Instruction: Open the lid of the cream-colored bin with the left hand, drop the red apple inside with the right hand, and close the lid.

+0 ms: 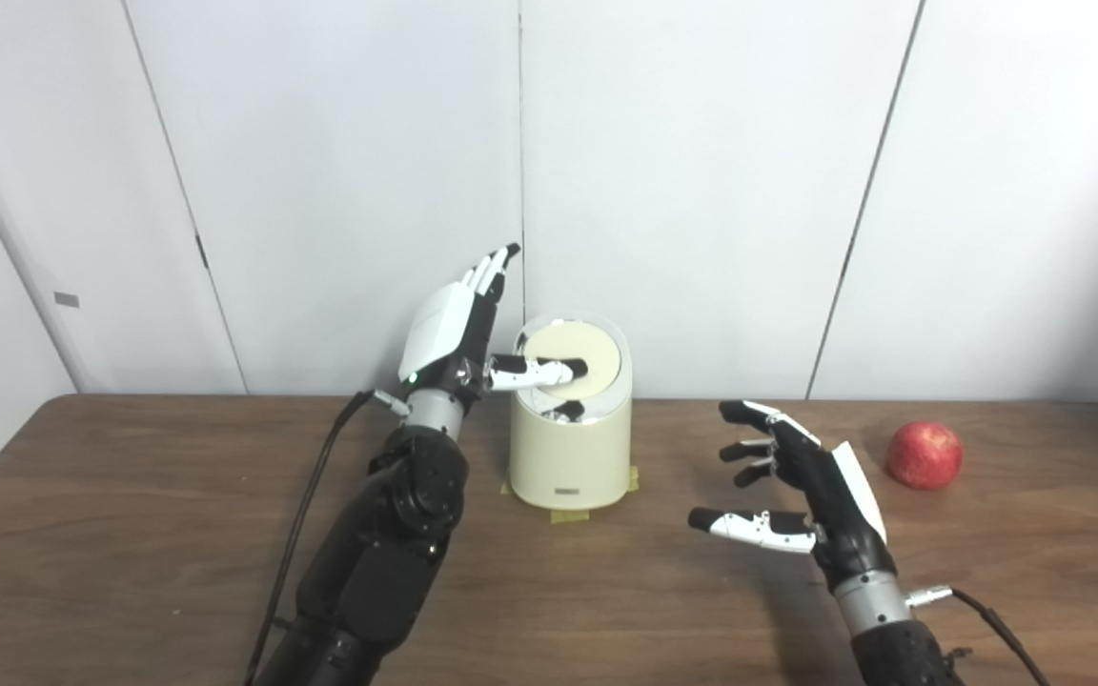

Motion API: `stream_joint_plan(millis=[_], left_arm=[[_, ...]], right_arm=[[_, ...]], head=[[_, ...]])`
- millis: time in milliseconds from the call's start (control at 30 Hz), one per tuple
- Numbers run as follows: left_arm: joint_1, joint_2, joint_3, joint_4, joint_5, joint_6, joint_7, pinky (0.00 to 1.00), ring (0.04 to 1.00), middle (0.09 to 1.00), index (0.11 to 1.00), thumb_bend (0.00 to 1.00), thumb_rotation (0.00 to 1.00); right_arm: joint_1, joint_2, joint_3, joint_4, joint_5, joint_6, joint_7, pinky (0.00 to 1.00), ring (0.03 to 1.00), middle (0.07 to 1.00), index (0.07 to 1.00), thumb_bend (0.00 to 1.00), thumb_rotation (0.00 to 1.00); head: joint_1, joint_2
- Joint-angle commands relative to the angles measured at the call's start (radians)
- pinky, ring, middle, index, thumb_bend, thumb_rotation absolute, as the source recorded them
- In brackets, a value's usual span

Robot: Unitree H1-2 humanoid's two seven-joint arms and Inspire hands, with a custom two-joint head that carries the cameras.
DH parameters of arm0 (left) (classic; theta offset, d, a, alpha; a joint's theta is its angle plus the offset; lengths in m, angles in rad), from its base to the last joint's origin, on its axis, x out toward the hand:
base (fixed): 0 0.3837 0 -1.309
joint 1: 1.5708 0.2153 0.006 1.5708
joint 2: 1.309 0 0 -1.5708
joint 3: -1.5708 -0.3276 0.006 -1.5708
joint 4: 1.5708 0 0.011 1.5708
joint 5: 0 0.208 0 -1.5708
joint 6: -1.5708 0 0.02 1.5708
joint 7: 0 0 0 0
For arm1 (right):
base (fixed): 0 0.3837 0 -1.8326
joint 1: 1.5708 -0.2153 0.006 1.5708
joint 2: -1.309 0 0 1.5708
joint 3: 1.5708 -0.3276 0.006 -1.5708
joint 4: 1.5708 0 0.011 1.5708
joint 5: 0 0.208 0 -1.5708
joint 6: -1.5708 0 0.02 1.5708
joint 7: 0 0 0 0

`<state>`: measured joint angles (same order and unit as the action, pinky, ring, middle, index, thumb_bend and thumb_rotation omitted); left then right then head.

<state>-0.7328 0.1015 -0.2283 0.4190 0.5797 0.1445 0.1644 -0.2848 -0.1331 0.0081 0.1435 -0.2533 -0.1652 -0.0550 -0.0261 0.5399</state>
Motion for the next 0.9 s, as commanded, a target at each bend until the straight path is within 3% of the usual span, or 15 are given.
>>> stream_joint_plan(millis=[0,233,400,433,567,667,767,867], left_arm=[[-0.074,0.007,-0.009,-0.009,0.034,-0.014,0.037,0.94,1.0,1.0,1.0,0.95,0.31],[-0.079,0.03,-0.093,0.037,0.188,0.021,0.111,0.95,1.0,1.0,1.0,0.93,0.2],[-0.091,0.058,-0.176,0.059,0.328,0.076,0.147,0.87,1.0,1.0,1.0,0.94,0.13],[-0.094,0.068,-0.196,0.057,0.354,0.087,0.134,0.88,1.0,1.0,1.0,0.94,0.12],[-0.118,0.14,-0.329,0.007,0.54,0.179,-0.048,0.97,1.0,1.0,1.0,0.92,0.06],[-0.125,0.167,-0.384,-0.032,0.635,0.223,-0.142,0.93,1.0,1.0,1.0,0.91,0.01],[-0.111,0.173,-0.366,-0.074,0.621,0.204,-0.154,0.94,1.0,1.0,1.0,0.93,0.04],[-0.075,0.148,-0.27,-0.106,0.49,0.102,-0.017,0.9,1.0,1.0,0.998,0.93,0.06]], right_arm=[[-0.034,0.002,-0.003,-0.041,0.008,-0.016,-0.011,0.49,0.643,0.795,0.759,0.83,0.21],[-0.038,0.005,-0.003,-0.032,0.009,-0.028,-0.013,0.5,0.634,0.796,0.756,0.83,0.21],[-0.038,0.004,-0.002,-0.035,0.01,-0.026,-0.01,0.49,0.627,0.79,0.754,0.83,0.22],[-0.038,0.004,-0.002,-0.036,0.011,-0.026,-0.01,0.49,0.626,0.79,0.753,0.83,0.22],[-0.039,0.004,-0.001,-0.032,0.011,-0.032,-0.009,0.49,0.622,0.791,0.755,0.83,0.22],[-0.039,0.003,0.0,-0.032,0.009,-0.033,-0.009,0.5,0.62,0.788,0.757,0.83,0.22],[-0.039,0.004,0.0,-0.032,0.011,-0.032,-0.009,0.49,0.617,0.788,0.756,0.83,0.22],[-0.038,0.004,0.0,-0.037,0.005,-0.025,-0.01,0.49,0.621,0.791,0.758,0.83,0.23]], head=[[0.0,0.001],[-0.002,0.005],[0.0,0.006],[0.0,0.006],[0.0,0.008],[0.0,0.008],[0.0,0.008],[0.0,0.009]])
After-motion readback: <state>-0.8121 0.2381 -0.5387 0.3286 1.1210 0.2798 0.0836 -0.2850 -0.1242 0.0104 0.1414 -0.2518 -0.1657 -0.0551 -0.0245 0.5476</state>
